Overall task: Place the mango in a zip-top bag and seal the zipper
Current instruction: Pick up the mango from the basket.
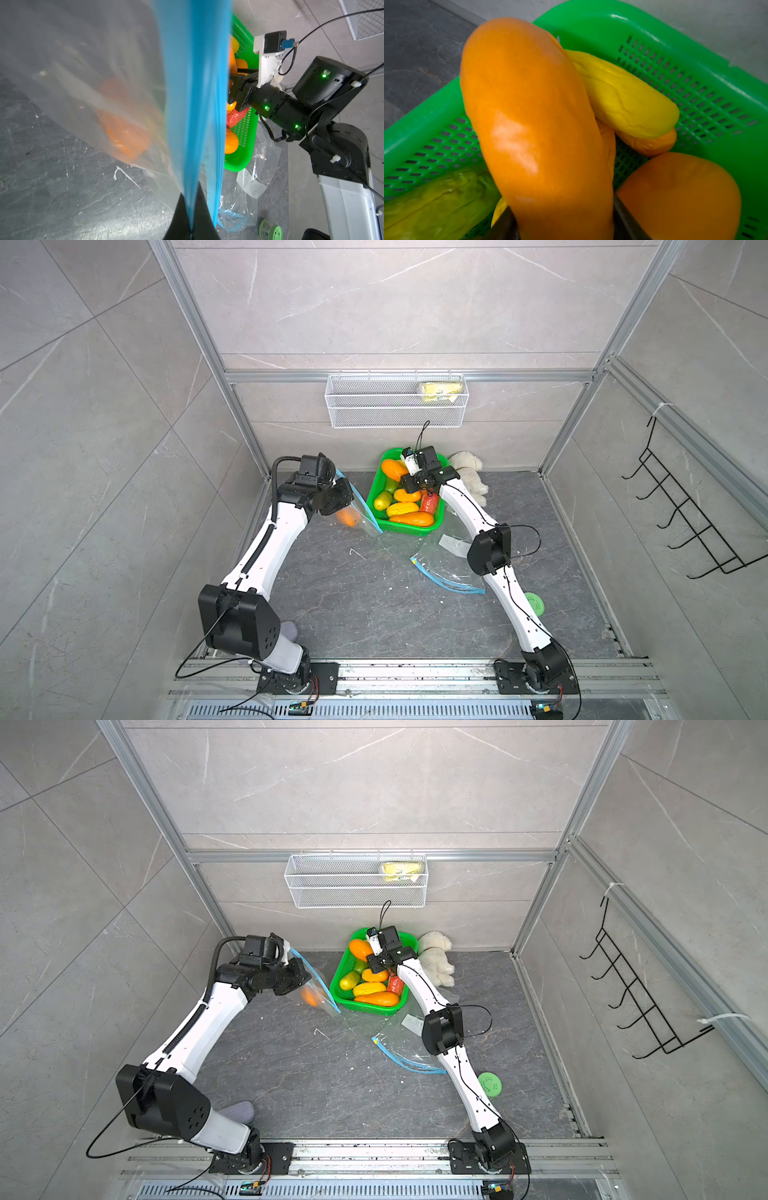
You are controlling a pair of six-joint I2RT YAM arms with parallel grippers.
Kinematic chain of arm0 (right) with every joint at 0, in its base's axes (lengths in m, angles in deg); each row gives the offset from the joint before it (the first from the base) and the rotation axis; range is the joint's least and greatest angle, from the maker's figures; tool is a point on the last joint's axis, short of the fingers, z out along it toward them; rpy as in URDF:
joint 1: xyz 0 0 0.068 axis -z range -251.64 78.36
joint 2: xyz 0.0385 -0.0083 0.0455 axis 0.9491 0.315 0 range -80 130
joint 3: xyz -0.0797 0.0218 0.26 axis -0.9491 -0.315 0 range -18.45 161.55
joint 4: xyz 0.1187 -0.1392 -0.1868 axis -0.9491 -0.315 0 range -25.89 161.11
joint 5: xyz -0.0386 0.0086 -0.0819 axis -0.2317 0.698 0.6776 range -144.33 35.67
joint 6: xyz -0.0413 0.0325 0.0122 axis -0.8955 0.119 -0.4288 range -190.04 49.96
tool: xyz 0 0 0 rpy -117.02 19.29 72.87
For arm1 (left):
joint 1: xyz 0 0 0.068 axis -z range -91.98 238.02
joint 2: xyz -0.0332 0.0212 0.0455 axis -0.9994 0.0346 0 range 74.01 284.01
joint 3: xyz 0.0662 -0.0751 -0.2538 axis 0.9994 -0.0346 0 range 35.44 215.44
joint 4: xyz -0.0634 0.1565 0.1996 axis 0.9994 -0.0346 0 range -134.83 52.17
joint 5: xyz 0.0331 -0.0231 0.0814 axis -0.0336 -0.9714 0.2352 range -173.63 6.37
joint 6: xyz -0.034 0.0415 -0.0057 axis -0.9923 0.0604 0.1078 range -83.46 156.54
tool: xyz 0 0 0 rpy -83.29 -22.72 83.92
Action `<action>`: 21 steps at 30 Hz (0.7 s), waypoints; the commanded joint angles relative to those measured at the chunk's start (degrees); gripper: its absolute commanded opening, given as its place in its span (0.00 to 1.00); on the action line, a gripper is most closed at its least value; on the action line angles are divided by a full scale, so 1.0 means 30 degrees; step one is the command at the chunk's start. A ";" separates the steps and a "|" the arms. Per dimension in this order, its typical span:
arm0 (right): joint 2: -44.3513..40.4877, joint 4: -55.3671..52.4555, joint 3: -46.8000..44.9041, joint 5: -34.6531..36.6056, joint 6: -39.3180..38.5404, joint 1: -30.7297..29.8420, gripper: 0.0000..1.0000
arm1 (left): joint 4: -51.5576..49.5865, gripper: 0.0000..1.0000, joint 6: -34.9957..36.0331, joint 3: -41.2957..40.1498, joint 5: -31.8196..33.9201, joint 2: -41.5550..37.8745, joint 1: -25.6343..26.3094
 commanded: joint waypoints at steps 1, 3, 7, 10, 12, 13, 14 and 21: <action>-0.1626 -0.0091 -0.0966 -0.0681 0.1200 -0.0374 0.44 | 0.2009 0.00 -0.0728 -0.1402 -0.1748 -0.1599 -0.0467; -0.2684 0.0359 -0.1912 -0.0525 0.1197 -0.0554 0.39 | 0.2463 0.00 -0.1061 -0.1975 -0.2038 -0.2350 -0.0768; -0.5384 0.1886 -0.5374 -0.0305 0.1235 -0.0924 0.32 | 0.1940 0.00 -0.0987 -0.2114 -0.1204 -0.3557 -0.1005; -0.7801 0.3935 -0.9083 -0.0188 0.1310 -0.1135 0.29 | 0.1638 0.00 -0.0882 -0.2139 -0.0974 -0.4044 -0.1005; -0.9756 0.5327 -1.2058 -0.0049 0.1460 -0.1226 0.26 | 0.1606 0.00 -0.0934 -0.2231 -0.1091 -0.4021 -0.1013; -1.0637 0.5956 -1.3310 -0.0038 0.1476 -0.1287 0.26 | 0.1612 0.00 -0.0976 -0.2285 -0.1235 -0.3936 -0.1006; -1.1755 0.6723 -1.4831 0.0028 0.1480 -0.1319 0.25 | 0.1751 0.00 -0.0992 -0.2349 -0.1494 -0.3821 -0.1005; -1.7890 0.8813 -2.1833 -0.0241 0.1004 -0.1546 0.22 | 0.2553 0.00 -0.1349 -0.2088 -0.2043 -0.2318 -0.1006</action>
